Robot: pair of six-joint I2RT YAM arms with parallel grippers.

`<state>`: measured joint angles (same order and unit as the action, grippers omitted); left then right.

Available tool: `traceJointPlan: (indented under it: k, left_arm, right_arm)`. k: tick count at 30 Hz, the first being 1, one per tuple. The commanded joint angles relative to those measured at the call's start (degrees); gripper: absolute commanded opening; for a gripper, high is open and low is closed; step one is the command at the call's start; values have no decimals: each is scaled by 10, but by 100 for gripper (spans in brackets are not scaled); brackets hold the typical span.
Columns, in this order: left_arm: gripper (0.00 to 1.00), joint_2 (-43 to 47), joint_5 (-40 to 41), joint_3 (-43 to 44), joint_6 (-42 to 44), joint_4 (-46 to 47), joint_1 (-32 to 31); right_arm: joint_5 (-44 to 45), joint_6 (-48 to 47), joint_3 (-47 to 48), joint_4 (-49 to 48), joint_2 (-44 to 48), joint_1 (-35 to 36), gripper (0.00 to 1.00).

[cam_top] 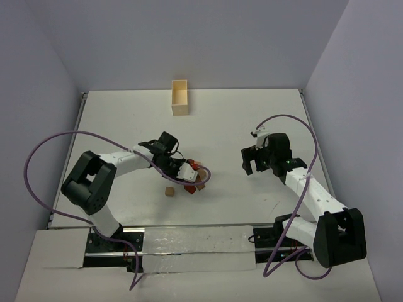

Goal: Build the wood block tower

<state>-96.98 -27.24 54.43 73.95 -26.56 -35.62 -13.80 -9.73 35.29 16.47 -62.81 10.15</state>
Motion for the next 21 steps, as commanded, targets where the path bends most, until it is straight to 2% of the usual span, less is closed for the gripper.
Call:
traceJointPlan:
  k: [1,4,8,13,21]
  left_arm:
    - [33,20,-5,0,4,-10,-4]
    - [19,22,1,21,-19,-25,-2]
    - [9,3,-14,82,-77,-40,13]
    - [5,-67,-46,197,-144,-58,49]
    - [4,-161,-53,302,-185,-21,60]
  right_arm:
    - [-9,-4,27,2,2,3,100]
    - [-9,-4,28,2,3,4,100]
    - [-10,-3,28,2,4,3,100]
    - [-11,-4,28,3,4,3,100]
    - [-9,-4,28,4,2,4,100]
